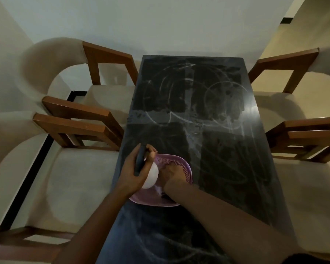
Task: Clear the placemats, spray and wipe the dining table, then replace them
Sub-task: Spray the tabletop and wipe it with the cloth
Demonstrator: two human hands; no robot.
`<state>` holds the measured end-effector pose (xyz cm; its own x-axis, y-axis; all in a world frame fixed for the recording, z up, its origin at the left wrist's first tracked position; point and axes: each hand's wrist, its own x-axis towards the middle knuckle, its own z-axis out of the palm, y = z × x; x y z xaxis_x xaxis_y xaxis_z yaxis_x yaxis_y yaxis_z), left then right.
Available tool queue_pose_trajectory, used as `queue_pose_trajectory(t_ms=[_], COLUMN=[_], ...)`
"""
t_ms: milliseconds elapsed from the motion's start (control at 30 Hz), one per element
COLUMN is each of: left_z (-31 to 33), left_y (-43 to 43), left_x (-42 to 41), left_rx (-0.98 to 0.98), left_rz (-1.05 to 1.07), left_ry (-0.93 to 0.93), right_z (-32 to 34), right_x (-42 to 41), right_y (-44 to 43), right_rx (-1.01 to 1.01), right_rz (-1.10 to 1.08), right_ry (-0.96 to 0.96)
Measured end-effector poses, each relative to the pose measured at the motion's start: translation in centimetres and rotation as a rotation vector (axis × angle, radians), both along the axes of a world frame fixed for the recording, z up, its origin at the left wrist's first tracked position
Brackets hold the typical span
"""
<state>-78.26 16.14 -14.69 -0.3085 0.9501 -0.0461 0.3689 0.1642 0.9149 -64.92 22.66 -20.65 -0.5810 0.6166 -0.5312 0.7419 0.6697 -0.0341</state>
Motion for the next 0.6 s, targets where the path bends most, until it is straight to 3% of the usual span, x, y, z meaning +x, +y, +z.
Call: queue_pose_trajectory(t_ms=[133,233,400,600], left_z=[3.1,5.6,7.9,9.2], left_y=[1.2,3.0,6.6,12.0], left_x=[-0.3,-0.7,0.2,3.6], left_rx=[0.097,0.120,0.096,0.092], left_rz=[-0.013,-0.079,-0.102,-0.114], left_ry=[-0.117,-0.124,-0.151,-0.193], right_z=[2.0,4.4,7.9,9.9], right_x=[1.3,2.9,4.6,11.3], right_y=[0.4,0.5,2.4,6.5], right_rx=[0.042,-0.071,-0.373,-0.788], right_rz=[0.138,0.071,-0.456,-1.095], right_ry=[-0.006,0.161,0.484,1.117])
